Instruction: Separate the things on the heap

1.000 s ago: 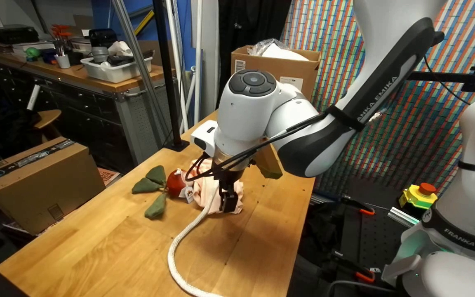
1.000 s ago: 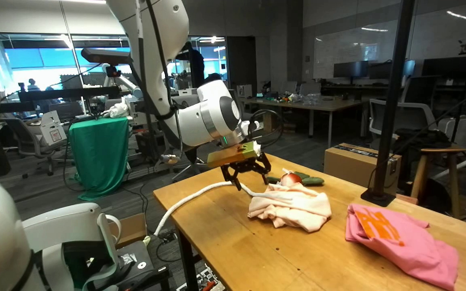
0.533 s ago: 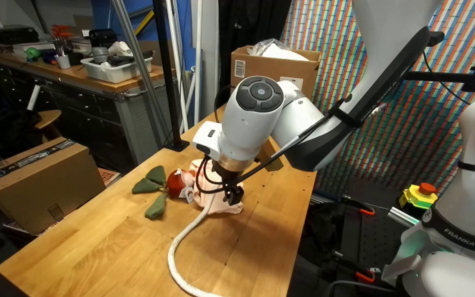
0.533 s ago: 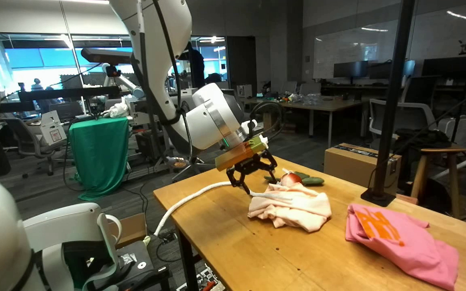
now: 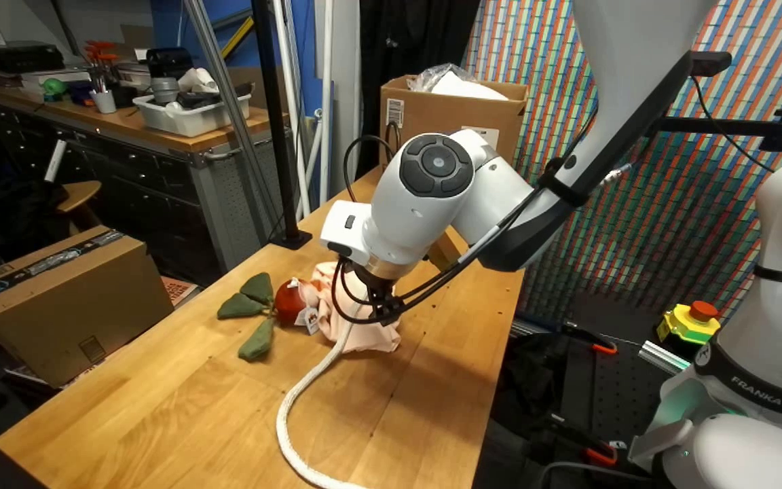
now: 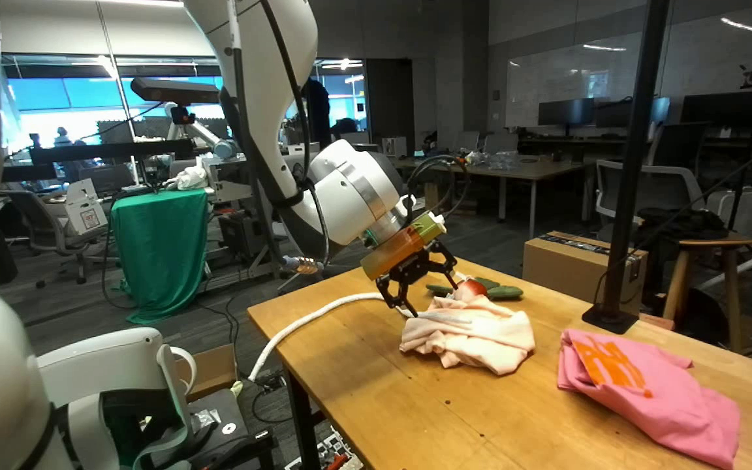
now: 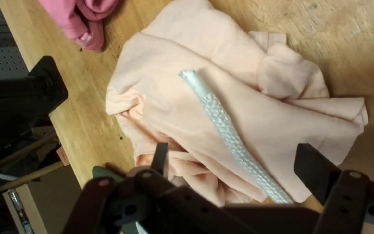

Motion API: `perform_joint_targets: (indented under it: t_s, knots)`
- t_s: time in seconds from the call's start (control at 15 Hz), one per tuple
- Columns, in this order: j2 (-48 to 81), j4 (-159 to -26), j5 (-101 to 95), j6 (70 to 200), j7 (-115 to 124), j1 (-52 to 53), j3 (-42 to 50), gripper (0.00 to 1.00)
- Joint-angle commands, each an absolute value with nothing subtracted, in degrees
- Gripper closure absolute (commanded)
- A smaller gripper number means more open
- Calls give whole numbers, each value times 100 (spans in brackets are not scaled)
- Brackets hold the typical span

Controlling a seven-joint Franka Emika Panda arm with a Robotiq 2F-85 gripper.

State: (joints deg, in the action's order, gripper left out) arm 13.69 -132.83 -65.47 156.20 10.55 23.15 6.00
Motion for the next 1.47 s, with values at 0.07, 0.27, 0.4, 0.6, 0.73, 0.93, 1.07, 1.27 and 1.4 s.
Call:
perform_joint_targets:
  t_s: [0.07, 0.27, 0.4, 0.6, 0.73, 0.93, 1.07, 1.27, 1.4]
  knots:
    - [1517, -13097, -7103, 15798, 1001, 2214, 798, 0]
    - [1667, -12986, -7211, 15805, 822, 2150, 840, 0]
    - [1769, -12924, -7106, 15832, 595, 2093, 802, 0]
    - [1887, -12803, -7208, 15799, 464, 2131, 790, 0]
    - [1935, -12733, -7274, 15778, 425, 2167, 784, 0]
    - [1958, -12684, -7244, 15768, 307, 2182, 764, 0]
    - [1972, -12648, -7234, 15765, 260, 2184, 758, 0]
    - [1996, -12602, -7201, 15767, 184, 2171, 755, 27]
    - [2011, -12580, -7181, 15779, 131, 2160, 753, 32]
